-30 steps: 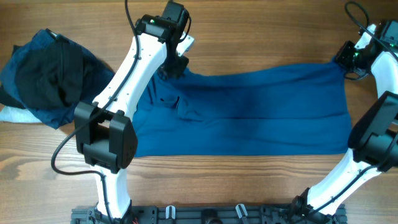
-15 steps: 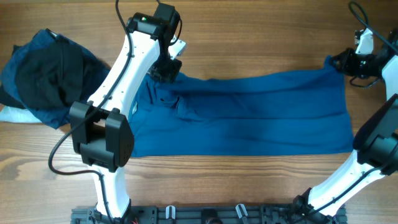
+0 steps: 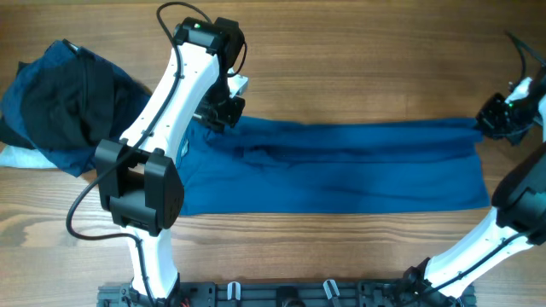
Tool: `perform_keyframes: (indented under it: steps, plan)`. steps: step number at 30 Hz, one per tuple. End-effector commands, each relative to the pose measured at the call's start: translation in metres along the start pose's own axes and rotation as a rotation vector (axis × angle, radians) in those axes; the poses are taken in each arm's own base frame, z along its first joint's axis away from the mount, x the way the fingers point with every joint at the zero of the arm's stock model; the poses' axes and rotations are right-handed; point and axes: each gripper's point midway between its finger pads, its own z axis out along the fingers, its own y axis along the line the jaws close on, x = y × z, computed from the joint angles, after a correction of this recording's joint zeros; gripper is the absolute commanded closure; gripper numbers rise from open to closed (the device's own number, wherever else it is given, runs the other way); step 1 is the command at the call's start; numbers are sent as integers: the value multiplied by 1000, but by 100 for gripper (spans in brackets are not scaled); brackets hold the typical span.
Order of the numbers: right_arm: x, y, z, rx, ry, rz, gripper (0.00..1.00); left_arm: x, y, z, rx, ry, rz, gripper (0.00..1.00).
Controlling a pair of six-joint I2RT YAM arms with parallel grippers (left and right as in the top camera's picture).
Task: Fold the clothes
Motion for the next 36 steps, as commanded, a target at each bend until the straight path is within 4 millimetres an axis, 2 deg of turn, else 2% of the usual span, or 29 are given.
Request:
perform_keyframes:
  steps: [1, 11, 14, 17, 18, 19, 20, 21, 22, 25, 27, 29, 31, 33, 36]
  plan:
    - [-1, -17, -15, 31, -21, 61, 96, 12, -1, 1, 14, 26, -40, 95]
    - [20, -25, -16, 67, 65, 44, 96, 46, -3, 35, 18, 190, -59, 94]
    - [32, -40, -19, 156, 110, 58, 96, 49, -3, 39, 19, 207, -59, 93]
    - [38, -43, -20, 172, 131, 59, 95, 49, -3, 39, 18, 207, -59, 92]
    - [41, -48, -21, 204, 143, 59, 84, 49, -3, 39, 18, 207, -59, 82]
    - [42, -48, -22, 206, 146, 58, 67, 50, -1, 39, 16, 208, -62, 65]
    - [42, -48, -22, 206, 146, 59, 64, 50, 1, 39, 17, 208, -67, 55]
    - [42, -48, -22, 206, 145, 58, 58, 50, 2, 39, 19, 207, -73, 23]
    - [41, -48, -22, 205, 142, 59, 53, 49, 4, 39, 21, 205, -79, 18]
    - [38, -48, -21, 203, 130, 58, 50, 43, 11, 41, 26, 174, -98, 15]
    - [31, -46, -19, 190, 103, 55, 44, 40, 15, 41, 28, 162, -111, 15]
    - [25, -37, -17, 139, 81, 21, 41, 38, 18, 41, 29, 152, -118, 16]
    - [18, -20, -15, 35, 58, -65, 41, 37, 21, 40, 32, 146, -128, 19]
    - [13, -7, -14, -43, 37, -117, 39, 34, 24, 34, 42, 126, -142, 24]
    - [9, -7, -16, -72, 21, -140, 39, 28, 23, 15, 80, 66, -155, 28]
